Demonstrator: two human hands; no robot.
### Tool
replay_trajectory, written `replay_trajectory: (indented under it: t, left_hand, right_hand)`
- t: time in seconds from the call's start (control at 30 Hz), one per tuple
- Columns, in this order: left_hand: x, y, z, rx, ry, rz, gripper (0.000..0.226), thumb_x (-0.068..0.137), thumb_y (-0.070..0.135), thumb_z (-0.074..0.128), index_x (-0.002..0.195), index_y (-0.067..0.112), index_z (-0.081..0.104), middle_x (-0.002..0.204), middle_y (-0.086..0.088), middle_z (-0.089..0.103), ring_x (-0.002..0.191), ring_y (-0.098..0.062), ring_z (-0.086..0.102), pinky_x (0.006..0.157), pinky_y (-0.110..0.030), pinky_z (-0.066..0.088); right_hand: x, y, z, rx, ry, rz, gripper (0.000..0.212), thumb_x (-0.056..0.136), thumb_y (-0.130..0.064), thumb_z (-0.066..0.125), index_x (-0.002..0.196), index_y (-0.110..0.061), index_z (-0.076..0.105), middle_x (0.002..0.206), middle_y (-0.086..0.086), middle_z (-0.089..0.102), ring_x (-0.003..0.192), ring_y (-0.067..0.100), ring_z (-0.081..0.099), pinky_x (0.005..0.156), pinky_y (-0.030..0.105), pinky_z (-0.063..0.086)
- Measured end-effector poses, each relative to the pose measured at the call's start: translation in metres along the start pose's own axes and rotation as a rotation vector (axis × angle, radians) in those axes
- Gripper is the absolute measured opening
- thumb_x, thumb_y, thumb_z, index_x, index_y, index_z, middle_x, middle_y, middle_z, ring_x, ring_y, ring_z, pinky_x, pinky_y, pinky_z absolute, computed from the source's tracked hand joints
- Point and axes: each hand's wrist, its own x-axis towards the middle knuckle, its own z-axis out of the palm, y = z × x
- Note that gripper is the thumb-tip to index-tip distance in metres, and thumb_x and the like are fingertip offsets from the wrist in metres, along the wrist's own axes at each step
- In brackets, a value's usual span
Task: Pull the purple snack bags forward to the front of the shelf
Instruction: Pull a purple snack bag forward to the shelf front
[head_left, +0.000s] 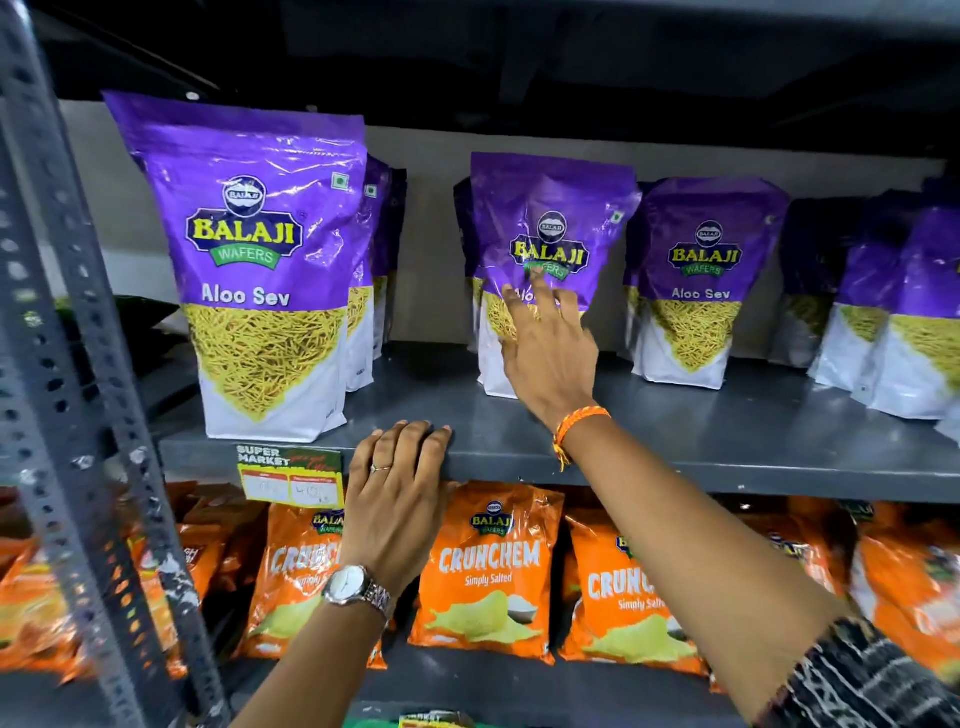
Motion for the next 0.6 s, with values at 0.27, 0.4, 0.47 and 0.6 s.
replay_trajectory:
  t: [0.27,0.4,0.47,0.6]
  left_hand:
    - [0.001,0.001,0.000,0.002,0.026,0.004,0.046,0.089,0.038,0.050,0.129,0.016,0.057,0.128,-0.008,0.061,0.120,-0.032,0.056,0.111,-0.047,0.032]
    - [0.001,-0.001,0.002,0.009,0.021,0.014,0.046,0.089,0.038,0.054,0.129,0.016,0.056,0.129,-0.008,0.060,0.120,-0.032,0.054,0.110,-0.047,0.033]
    - [0.001,0.000,0.002,0.006,0.019,0.011,0.048,0.087,0.036,0.062,0.129,0.015,0.056,0.129,-0.009,0.060,0.119,-0.033,0.055,0.110,-0.047,0.033]
    - [0.001,0.001,0.001,0.009,0.012,0.006,0.050,0.085,0.036,0.066,0.130,0.015,0.056,0.128,-0.010,0.060,0.119,-0.034,0.055,0.109,-0.048,0.033]
  right_hand:
    - [-0.009,0.000,-0.015,-0.006,-0.035,-0.007,0.056,0.093,-0.025,0.064,0.146,-0.019,0.049,0.159,0.006,0.041,0.129,0.033,0.039,0.095,0.046,0.053]
    - [-0.016,0.000,-0.027,0.022,-0.033,-0.004,0.054,0.093,-0.024,0.066,0.145,-0.018,0.052,0.158,0.004,0.043,0.128,0.031,0.041,0.094,0.042,0.053]
    - [-0.021,0.001,-0.034,0.048,-0.012,-0.004,0.053,0.093,-0.022,0.066,0.144,-0.016,0.054,0.156,0.004,0.045,0.127,0.031,0.042,0.095,0.041,0.053]
    - [-0.035,0.001,-0.051,0.090,0.046,-0.005,0.052,0.089,-0.021,0.071,0.139,-0.013,0.059,0.151,0.003,0.052,0.123,0.030,0.047,0.089,0.039,0.056]
